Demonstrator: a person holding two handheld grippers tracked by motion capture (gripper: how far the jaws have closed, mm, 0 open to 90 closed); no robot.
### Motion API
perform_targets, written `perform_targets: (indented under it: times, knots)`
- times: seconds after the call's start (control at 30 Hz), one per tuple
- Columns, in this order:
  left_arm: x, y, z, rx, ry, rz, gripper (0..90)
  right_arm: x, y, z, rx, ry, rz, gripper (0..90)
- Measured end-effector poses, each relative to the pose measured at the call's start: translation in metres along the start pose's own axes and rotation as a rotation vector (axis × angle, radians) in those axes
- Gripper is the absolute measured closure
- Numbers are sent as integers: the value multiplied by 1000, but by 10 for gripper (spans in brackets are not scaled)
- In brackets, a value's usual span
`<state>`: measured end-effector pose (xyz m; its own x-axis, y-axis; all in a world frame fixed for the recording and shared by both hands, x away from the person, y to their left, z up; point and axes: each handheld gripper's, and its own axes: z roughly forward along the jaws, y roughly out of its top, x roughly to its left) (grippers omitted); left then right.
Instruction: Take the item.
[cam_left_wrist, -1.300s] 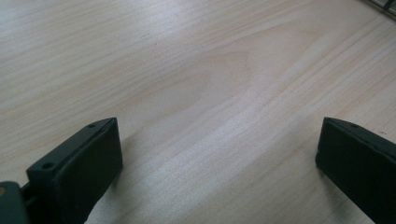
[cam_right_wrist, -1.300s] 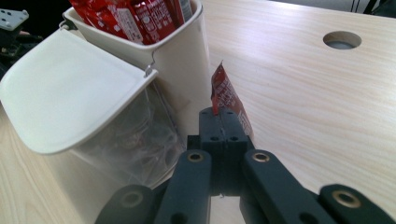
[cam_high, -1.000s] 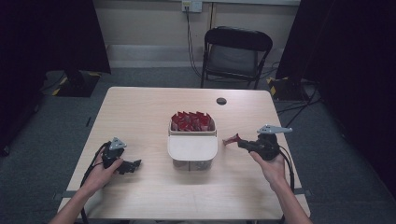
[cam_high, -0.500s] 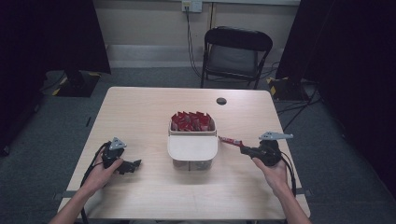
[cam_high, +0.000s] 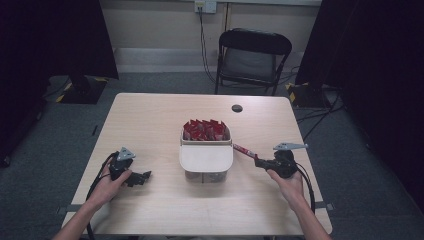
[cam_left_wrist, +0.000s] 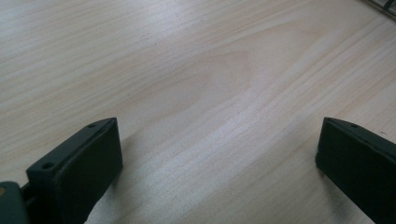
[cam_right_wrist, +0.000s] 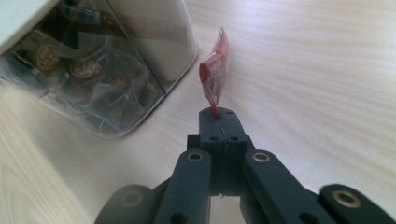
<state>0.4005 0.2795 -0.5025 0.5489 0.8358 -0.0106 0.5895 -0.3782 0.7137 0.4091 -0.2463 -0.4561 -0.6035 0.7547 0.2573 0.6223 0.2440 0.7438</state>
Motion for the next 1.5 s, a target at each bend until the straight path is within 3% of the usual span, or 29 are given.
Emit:
perform_targets:
  times: [0.27, 0.5, 0.7, 0.73, 0.8, 0.87, 0.9, 0.97, 1.03, 1.2, 1.33, 1.43, 1.5]
  knots:
    - [0, 0, 0, -1, 0, -1, 0, -3, -4, 7, 32, -21, 8, 874]
    - [0, 0, 0, 1, 0, 2, 0, -4, -4, 5, 21, -40, 13, 828]
    - [0, 0, 0, -1, 0, -1, 0, -5, -2, -1, -31, -74, 26, 638]
    - [0, 0, 0, -1, 0, -1, 0, -5, -2, -1, -31, -74, 26, 638]
    - [0, 0, 0, -1, -1, -2, 0, -3, -1, -6, -56, -99, 24, 541]
    - [0, 0, 0, 1, 0, 2, 0, -4, -1, -7, -64, -104, 28, 516]
    - [0, 0, 0, 1, 0, 2, 0, -4, -1, -9, -75, -115, 29, 450]
    - [0, 0, 0, -1, 1, 0, 0, -5, 0, -11, -78, -127, 31, 428]
    - [0, 0, 0, 1, 0, 2, 0, -9, -1, -16, -82, -149, 57, 351]
    - [0, 0, 0, -1, 0, -1, 0, -15, -3, -26, -70, -183, 78, 276]
    - [0, 0, 0, -1, -1, -1, 0, -21, -8, -31, -47, -179, 76, 255]
    - [0, 0, 0, -1, 0, 0, 0, -30, -13, -37, -38, -203, 101, 223]
    - [0, 0, 0, -1, -1, 0, 0, -40, -21, -41, -32, -245, 128, 210]
